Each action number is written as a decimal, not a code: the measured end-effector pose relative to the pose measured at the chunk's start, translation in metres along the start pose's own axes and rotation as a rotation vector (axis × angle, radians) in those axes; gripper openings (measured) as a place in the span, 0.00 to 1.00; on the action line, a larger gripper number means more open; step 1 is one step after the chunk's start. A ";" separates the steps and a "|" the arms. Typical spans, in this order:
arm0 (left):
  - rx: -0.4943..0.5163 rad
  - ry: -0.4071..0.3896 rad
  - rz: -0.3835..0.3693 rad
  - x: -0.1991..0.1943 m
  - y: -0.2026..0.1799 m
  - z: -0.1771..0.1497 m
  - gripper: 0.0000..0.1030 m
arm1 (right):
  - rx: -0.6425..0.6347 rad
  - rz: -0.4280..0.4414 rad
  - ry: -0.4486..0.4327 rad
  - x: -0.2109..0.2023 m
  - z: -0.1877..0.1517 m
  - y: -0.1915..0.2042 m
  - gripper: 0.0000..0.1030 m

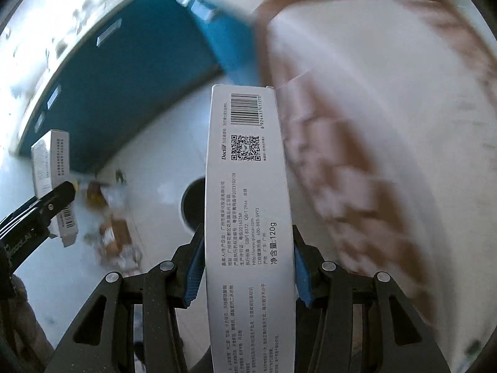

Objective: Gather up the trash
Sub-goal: 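Carry both boxes over the white bin and open both grippers to drop them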

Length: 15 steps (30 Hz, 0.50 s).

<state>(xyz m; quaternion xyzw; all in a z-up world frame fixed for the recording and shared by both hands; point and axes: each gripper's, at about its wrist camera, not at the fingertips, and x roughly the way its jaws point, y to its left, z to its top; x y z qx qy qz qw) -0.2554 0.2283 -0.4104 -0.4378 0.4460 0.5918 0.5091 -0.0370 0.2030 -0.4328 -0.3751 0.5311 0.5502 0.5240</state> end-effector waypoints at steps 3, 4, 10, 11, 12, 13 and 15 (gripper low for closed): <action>-0.050 0.093 -0.026 0.075 0.021 -0.001 0.62 | -0.046 0.006 0.070 0.072 0.002 0.028 0.50; -0.070 0.126 -0.038 0.104 0.027 -0.002 0.62 | -0.057 0.011 0.096 0.099 0.002 0.035 0.50; -0.135 0.267 -0.114 0.234 0.050 -0.014 0.62 | -0.089 0.056 0.244 0.242 -0.006 0.060 0.50; -0.141 0.284 -0.121 0.247 0.052 -0.017 0.62 | -0.087 0.067 0.273 0.264 -0.008 0.062 0.50; -0.148 0.306 -0.131 0.267 0.055 -0.020 0.62 | -0.084 0.083 0.304 0.290 -0.011 0.063 0.50; -0.154 0.328 -0.145 0.285 0.058 -0.022 0.62 | -0.082 0.093 0.330 0.310 -0.013 0.065 0.50; -0.159 0.360 -0.157 0.310 0.060 -0.029 0.62 | -0.078 0.104 0.369 0.341 -0.015 0.064 0.50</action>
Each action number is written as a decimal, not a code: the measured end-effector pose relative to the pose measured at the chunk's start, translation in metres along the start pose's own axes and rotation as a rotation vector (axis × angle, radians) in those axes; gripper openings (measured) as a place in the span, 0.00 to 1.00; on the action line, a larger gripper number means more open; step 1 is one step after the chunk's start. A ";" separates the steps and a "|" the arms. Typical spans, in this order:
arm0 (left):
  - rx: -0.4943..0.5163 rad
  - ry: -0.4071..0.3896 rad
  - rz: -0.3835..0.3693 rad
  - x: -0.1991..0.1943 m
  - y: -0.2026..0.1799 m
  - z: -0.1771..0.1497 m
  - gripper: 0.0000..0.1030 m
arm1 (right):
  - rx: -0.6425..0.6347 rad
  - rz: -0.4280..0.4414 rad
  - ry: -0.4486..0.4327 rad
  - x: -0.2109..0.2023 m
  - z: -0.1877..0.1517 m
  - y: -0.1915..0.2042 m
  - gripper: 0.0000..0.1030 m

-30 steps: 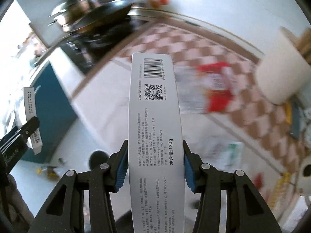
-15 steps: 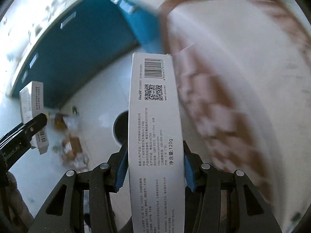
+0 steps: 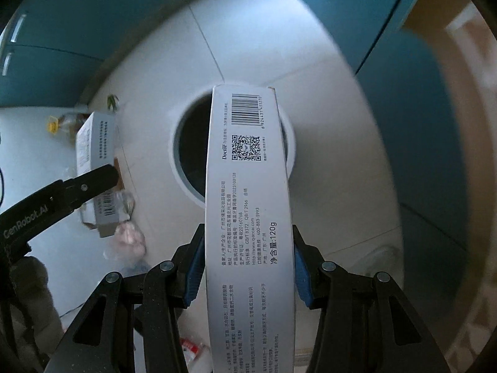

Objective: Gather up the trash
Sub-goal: 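Carry both boxes over the white bin and open both grippers to drop them, then swing both tools back toward the counter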

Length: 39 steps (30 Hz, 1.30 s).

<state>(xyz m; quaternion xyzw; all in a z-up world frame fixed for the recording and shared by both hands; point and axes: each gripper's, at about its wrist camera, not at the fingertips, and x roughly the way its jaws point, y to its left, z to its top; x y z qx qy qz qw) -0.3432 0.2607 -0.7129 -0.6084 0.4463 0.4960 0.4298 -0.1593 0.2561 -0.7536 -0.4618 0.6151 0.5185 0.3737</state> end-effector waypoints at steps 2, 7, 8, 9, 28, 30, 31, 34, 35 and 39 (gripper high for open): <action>0.000 0.023 -0.001 0.018 0.003 0.002 0.62 | 0.004 0.008 0.041 0.034 0.008 -0.003 0.50; 0.013 0.061 0.000 0.045 0.007 0.004 0.62 | -0.014 0.000 0.098 0.091 0.022 -0.009 0.50; 0.013 0.063 0.000 0.047 0.007 0.005 0.62 | -0.016 -0.001 0.104 0.097 0.024 -0.011 0.50; 0.013 0.064 -0.001 0.048 0.008 0.005 0.62 | -0.021 -0.003 0.110 0.103 0.026 -0.010 0.50; -0.079 -0.023 0.087 0.015 0.047 -0.012 0.99 | -0.098 -0.159 0.068 0.096 0.051 -0.003 0.87; -0.083 -0.040 0.116 0.004 0.048 -0.021 0.99 | -0.129 -0.209 0.032 0.086 0.046 0.005 0.93; -0.084 -0.049 0.132 -0.004 0.049 -0.026 0.99 | -0.147 -0.231 0.010 0.079 0.042 0.009 0.94; -0.085 -0.081 0.159 -0.029 0.049 -0.040 0.99 | -0.173 -0.254 -0.036 0.057 0.031 0.023 1.00; -0.084 -0.090 0.166 -0.038 0.049 -0.044 0.99 | -0.175 -0.256 -0.045 0.051 0.028 0.026 1.00; -0.081 -0.133 0.180 -0.086 0.047 -0.061 0.99 | -0.186 -0.259 -0.093 0.011 0.010 0.043 1.00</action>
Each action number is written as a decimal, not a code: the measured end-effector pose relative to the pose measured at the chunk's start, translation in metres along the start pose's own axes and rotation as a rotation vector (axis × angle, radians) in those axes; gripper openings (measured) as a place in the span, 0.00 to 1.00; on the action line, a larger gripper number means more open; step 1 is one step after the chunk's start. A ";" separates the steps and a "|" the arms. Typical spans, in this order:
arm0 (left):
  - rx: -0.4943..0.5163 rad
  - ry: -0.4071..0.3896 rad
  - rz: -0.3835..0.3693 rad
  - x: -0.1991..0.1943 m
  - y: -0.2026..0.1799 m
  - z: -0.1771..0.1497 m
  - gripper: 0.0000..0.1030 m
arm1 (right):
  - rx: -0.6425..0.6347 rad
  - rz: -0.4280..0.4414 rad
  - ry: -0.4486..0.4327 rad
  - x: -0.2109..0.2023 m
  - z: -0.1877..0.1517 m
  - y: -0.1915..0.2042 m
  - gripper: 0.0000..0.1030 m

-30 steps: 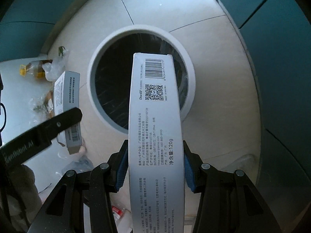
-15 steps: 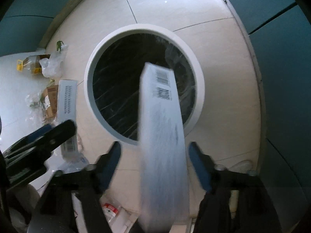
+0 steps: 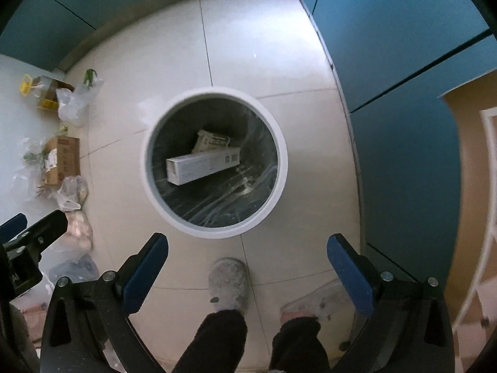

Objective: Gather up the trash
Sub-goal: 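Swing both tools back toward the counter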

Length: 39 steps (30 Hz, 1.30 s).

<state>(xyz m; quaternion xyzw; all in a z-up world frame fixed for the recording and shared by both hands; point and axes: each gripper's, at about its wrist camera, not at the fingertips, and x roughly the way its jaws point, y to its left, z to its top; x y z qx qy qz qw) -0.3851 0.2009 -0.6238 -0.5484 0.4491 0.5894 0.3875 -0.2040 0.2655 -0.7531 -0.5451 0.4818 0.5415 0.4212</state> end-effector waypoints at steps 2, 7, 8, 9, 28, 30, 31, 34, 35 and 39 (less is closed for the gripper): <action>0.006 -0.021 0.002 -0.025 0.003 -0.005 0.99 | 0.000 -0.003 -0.024 -0.026 -0.006 0.004 1.00; 0.025 -0.070 -0.011 -0.092 0.011 -0.023 0.99 | -0.003 0.011 -0.067 -0.101 -0.025 0.010 1.00; 0.032 -0.081 -0.009 -0.106 0.013 -0.027 0.99 | -0.005 0.013 -0.078 -0.119 -0.029 0.011 1.00; 0.041 -0.091 -0.009 -0.121 0.014 -0.031 0.99 | -0.008 0.016 -0.087 -0.136 -0.034 0.012 1.00; 0.045 -0.226 -0.048 -0.315 0.029 -0.110 0.99 | 0.001 0.104 -0.252 -0.406 -0.140 0.012 1.00; 0.042 -0.247 -0.033 -0.333 0.025 -0.117 0.99 | 0.009 0.130 -0.261 -0.419 -0.149 0.006 1.00; 0.040 -0.264 -0.027 -0.342 0.022 -0.120 0.99 | 0.010 0.148 -0.267 -0.429 -0.155 0.002 1.00; 0.065 -0.315 -0.034 -0.364 0.007 -0.127 1.00 | 0.021 0.198 -0.283 -0.447 -0.165 -0.010 1.00; 0.075 -0.338 -0.036 -0.373 -0.001 -0.128 1.00 | 0.027 0.215 -0.297 -0.454 -0.168 -0.016 1.00; 0.150 -0.416 -0.046 -0.407 -0.049 -0.131 1.00 | 0.089 0.263 -0.363 -0.486 -0.182 -0.054 1.00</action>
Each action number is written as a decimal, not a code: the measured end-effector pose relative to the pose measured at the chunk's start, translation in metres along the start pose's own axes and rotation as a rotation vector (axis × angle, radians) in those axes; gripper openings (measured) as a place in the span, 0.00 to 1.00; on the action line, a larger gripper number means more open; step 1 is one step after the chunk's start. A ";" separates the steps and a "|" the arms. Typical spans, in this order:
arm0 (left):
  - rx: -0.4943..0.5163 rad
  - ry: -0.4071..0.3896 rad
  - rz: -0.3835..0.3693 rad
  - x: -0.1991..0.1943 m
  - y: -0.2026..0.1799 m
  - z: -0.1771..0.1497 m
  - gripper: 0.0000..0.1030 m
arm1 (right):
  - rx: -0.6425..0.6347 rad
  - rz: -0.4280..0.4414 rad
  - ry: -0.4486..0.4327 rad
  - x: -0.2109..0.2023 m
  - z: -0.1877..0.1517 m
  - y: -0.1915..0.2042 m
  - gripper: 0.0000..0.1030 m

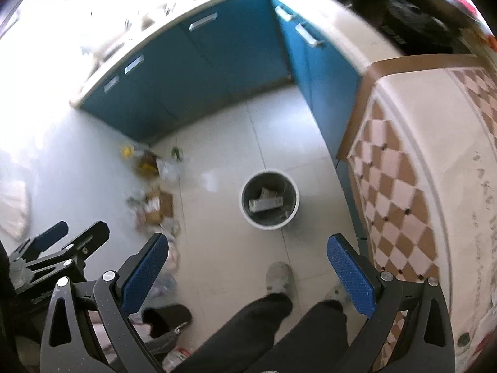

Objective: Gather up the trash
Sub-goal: 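Swing both tools back toward the counter, then grasp the yellow spice box with the right gripper while the left grasps a dark wrapper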

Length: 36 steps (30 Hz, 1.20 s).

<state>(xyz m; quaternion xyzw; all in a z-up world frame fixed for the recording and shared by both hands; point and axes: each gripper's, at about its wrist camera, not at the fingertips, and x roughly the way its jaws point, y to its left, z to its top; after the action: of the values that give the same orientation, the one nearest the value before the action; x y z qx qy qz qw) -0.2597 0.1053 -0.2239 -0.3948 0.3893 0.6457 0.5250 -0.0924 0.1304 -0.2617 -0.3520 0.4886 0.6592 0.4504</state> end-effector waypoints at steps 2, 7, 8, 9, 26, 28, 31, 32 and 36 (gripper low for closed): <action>0.069 -0.034 -0.015 -0.012 -0.040 0.007 1.00 | 0.051 0.016 -0.042 -0.026 0.001 -0.026 1.00; 0.271 -0.041 -0.110 -0.030 -0.159 0.003 1.00 | 0.228 -0.032 -0.135 -0.093 -0.021 -0.118 1.00; 0.323 -0.034 -0.142 -0.032 -0.190 -0.002 1.00 | 0.280 -0.045 -0.152 -0.107 -0.030 -0.143 1.00; 0.379 -0.027 -0.174 -0.034 -0.221 -0.009 1.00 | 0.326 -0.055 -0.165 -0.120 -0.040 -0.166 1.00; 1.031 0.427 -0.408 -0.001 -0.481 -0.209 0.61 | 1.186 -0.366 -0.200 -0.236 -0.349 -0.455 1.00; 1.060 0.451 -0.385 0.007 -0.488 -0.219 0.31 | 1.232 -0.380 -0.191 -0.235 -0.370 -0.467 1.00; 1.069 0.429 -0.371 0.006 -0.490 -0.222 0.22 | 1.257 -0.406 -0.167 -0.231 -0.391 -0.481 1.00; 1.071 0.422 -0.361 0.006 -0.491 -0.222 0.22 | 1.260 -0.416 -0.153 -0.227 -0.396 -0.486 1.00; 1.056 0.336 -0.334 -0.003 -0.502 -0.217 0.21 | 1.251 -0.456 -0.109 -0.210 -0.407 -0.503 1.00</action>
<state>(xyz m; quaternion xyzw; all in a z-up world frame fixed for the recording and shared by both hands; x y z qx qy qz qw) 0.2575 -0.0217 -0.3495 -0.2327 0.6691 0.2009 0.6766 0.4623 -0.2540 -0.3483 -0.0850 0.6687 0.1568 0.7218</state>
